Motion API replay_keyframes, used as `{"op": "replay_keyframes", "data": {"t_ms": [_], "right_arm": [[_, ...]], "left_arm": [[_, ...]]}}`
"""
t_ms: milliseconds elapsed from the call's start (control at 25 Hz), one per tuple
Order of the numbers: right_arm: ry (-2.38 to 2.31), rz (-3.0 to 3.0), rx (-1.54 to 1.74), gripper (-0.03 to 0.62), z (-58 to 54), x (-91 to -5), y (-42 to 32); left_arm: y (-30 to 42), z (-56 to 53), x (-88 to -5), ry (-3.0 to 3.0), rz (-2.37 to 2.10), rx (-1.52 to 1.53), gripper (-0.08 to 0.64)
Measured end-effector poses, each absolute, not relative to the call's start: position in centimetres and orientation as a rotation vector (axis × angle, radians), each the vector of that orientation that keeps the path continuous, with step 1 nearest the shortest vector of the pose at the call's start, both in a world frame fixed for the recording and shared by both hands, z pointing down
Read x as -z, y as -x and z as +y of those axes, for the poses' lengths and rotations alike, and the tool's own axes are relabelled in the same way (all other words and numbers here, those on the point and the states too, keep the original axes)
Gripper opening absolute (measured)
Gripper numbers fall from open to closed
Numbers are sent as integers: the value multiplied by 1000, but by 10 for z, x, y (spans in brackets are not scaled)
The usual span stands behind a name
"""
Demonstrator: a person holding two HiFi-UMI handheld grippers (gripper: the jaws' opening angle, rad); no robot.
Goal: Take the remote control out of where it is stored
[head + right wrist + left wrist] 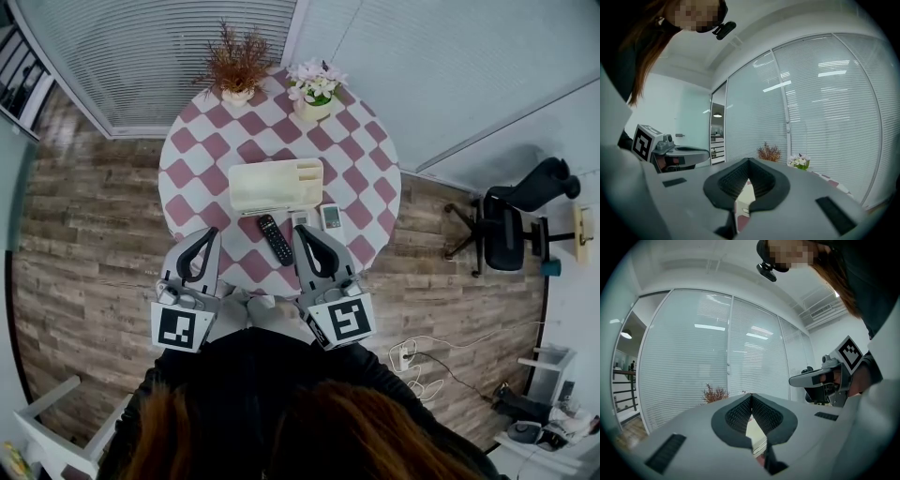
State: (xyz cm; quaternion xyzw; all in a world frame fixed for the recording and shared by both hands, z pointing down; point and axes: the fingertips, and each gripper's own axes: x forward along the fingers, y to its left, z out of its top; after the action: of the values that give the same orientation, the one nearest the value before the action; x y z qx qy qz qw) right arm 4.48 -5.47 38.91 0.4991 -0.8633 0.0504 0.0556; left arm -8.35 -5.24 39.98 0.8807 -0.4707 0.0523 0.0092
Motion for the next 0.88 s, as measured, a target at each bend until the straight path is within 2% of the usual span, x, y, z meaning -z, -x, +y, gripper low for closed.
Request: {"op": "replay_keyframes", "data": {"t_ms": [880], "right_arm": [[-1497,-2631,-149,14,-57,-393,-42]], "left_arm": [[75,-58,-395,-2777,-1447,-148,6]]}}
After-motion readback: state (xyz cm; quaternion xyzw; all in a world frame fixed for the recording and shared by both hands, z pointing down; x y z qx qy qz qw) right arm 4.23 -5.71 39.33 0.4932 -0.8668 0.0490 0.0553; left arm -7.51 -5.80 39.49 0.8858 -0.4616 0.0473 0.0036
